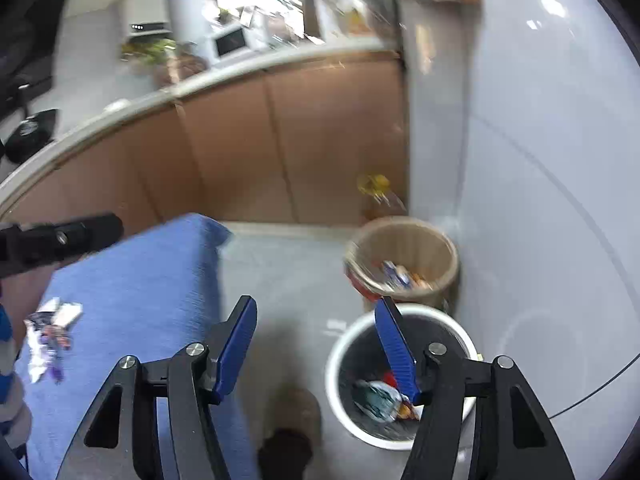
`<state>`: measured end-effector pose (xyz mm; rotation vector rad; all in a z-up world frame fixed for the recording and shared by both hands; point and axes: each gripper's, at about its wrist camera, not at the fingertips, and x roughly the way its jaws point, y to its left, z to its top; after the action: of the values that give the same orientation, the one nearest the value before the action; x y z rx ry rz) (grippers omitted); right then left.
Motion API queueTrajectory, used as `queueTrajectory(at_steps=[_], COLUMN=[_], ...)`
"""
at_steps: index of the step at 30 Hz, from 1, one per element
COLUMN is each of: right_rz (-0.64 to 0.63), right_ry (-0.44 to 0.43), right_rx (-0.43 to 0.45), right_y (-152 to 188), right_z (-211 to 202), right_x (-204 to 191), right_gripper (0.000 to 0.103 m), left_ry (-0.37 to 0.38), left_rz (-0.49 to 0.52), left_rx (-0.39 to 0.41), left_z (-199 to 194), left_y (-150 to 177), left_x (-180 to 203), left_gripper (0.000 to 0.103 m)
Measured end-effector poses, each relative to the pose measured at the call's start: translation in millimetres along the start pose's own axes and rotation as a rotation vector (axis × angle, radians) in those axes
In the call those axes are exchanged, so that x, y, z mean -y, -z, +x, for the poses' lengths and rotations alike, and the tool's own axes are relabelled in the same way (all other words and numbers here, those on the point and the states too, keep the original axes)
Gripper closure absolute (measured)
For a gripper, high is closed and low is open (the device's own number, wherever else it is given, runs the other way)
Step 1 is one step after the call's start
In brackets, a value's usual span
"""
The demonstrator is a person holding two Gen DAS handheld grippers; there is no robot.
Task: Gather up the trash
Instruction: 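Carry carton and tissue to the grey bin and open both tools, then move both tools back over the remaining trash on the table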
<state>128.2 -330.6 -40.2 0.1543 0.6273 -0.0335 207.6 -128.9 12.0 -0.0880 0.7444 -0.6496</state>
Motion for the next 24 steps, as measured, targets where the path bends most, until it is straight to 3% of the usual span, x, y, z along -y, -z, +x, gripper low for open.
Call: queueTrajectory(at_steps=[1, 10, 24], right_rz=[-0.017, -0.152, -0.294], right_ry=[-0.016, -0.16, -0.317], right_rx=[0.017, 0.123, 0.125], right_y=[-4.5, -31.8, -30.1], right_z=[-8.3, -69.3, -91.7], right_x=[-11.3, -109.2, -222.9], right_gripper=[0.042, 0.04, 0.04], left_ry=[-0.011, -0.131, -0.349], left_rz=[-0.006, -0.065, -0.193], left_rx=[0.019, 0.164, 0.258], left_z=[-13.4, -141.6, -280.1], left_y=[1.1, 33.8, 115.3], left_x=[-6.1, -78.2, -222.6], left_gripper=[0.052, 0.051, 0.051])
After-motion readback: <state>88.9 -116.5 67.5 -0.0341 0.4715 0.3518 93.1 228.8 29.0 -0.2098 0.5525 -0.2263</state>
